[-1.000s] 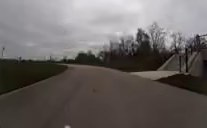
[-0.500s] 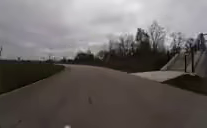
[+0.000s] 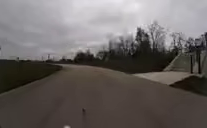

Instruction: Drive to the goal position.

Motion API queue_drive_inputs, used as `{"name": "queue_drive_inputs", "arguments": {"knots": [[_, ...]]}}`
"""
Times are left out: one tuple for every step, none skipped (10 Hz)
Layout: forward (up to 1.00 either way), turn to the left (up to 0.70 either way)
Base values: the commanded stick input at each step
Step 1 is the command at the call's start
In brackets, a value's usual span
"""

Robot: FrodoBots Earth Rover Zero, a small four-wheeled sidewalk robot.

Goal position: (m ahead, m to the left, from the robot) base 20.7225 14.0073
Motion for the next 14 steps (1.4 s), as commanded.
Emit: {"name": "queue_drive_inputs", "arguments": {"knots": [[1.00,0.40],[1.00,0.40],[1.00,0.40],[1.00,0.40],[1.00,0.40],[1.00,0.00],[1.00,0.00],[1.00,0.00],[1.00,0.00],[1.00,0.00],[1.00,0.00],[1.00,0.00],[1.00,0.00],[1.00,0.00]]}}
